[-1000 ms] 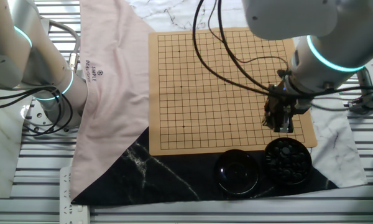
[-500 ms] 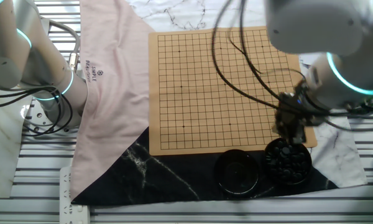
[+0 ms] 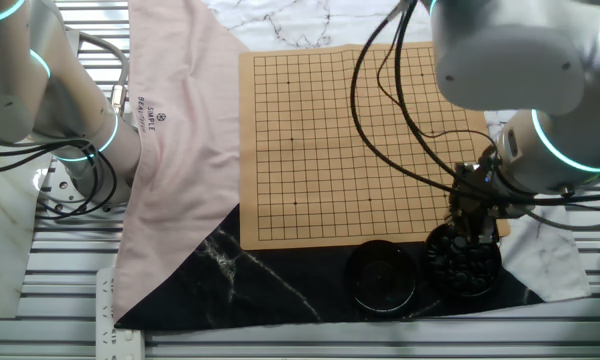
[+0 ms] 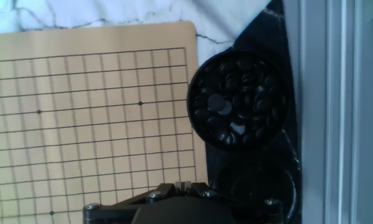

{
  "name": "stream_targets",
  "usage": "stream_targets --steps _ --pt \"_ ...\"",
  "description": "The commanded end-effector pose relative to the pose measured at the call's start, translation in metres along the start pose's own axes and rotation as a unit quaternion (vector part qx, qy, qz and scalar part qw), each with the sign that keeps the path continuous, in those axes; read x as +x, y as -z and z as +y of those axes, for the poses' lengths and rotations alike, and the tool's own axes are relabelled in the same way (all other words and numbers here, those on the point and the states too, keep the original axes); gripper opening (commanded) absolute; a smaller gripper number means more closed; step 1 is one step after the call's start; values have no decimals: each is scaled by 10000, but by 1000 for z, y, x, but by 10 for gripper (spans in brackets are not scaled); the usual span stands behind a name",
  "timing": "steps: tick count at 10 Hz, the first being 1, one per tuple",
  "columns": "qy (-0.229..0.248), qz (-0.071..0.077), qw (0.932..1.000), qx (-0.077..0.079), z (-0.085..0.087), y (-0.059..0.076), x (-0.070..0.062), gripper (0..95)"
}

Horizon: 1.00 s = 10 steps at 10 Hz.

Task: Play the first move as black on the 3-4 point in the upper right corner of the Go board

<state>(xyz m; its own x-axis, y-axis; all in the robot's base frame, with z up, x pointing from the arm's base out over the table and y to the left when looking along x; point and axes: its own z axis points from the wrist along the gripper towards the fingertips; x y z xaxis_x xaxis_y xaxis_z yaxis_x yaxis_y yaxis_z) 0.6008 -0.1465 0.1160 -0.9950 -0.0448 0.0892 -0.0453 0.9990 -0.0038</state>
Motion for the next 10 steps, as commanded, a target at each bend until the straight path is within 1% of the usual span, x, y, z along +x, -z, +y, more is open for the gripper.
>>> stream_targets --steps 1,3,6,10 --pt "-16 -24 10000 29 -2 -5 -6 0" --pt "-22 -19 10000 30 -5 -13 -12 0" --pt "73 17 10000 44 -6 -20 -18 0" --pt "319 44 9995 77 -8 -24 -24 0"
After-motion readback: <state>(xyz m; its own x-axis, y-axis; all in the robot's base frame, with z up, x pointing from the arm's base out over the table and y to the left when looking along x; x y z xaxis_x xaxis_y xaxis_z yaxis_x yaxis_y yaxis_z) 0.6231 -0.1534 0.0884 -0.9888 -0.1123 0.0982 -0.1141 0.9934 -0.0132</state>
